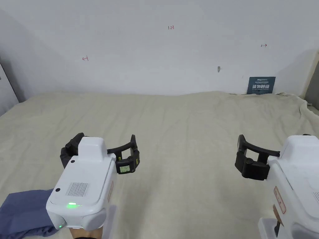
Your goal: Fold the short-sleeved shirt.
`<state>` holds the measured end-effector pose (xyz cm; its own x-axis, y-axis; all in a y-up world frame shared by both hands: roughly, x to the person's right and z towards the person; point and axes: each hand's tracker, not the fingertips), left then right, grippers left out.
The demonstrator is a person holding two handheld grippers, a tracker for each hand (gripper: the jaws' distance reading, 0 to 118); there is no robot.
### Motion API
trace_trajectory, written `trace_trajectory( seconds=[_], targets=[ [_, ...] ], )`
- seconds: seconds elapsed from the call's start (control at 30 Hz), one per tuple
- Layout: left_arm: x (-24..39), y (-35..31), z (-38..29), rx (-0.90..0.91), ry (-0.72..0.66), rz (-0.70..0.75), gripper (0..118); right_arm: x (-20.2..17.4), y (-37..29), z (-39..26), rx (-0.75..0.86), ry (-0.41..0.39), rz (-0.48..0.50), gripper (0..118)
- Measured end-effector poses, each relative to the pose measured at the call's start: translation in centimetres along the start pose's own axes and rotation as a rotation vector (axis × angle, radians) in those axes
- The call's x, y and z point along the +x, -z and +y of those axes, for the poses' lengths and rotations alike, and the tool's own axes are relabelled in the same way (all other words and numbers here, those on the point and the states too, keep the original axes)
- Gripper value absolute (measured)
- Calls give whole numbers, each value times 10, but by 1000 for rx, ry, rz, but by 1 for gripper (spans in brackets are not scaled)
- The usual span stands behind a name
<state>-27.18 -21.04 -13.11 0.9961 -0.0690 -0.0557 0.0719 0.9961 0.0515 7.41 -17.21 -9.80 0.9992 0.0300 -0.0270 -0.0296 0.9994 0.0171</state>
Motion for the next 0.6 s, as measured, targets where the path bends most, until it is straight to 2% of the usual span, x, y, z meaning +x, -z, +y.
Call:
trace_trajectory(
  seconds=[0.27, 0.43, 0.53, 0.6],
  targets=[
    [0, 0, 1, 2, 1, -1, 118, 0, 1, -1, -4, -17, -10, 118],
    [-1, 0, 2, -1, -4, -4, 118, 1, 5, -2, -49, 21, -3, 118],
    [-1, -1, 3, 2, -6, -6, 118, 0, 9, 1, -111, 71, -65, 118],
    [-2, -1, 4, 1, -6, -8, 118, -1, 12, 4, -206, 119, -148, 118]
  ],
)
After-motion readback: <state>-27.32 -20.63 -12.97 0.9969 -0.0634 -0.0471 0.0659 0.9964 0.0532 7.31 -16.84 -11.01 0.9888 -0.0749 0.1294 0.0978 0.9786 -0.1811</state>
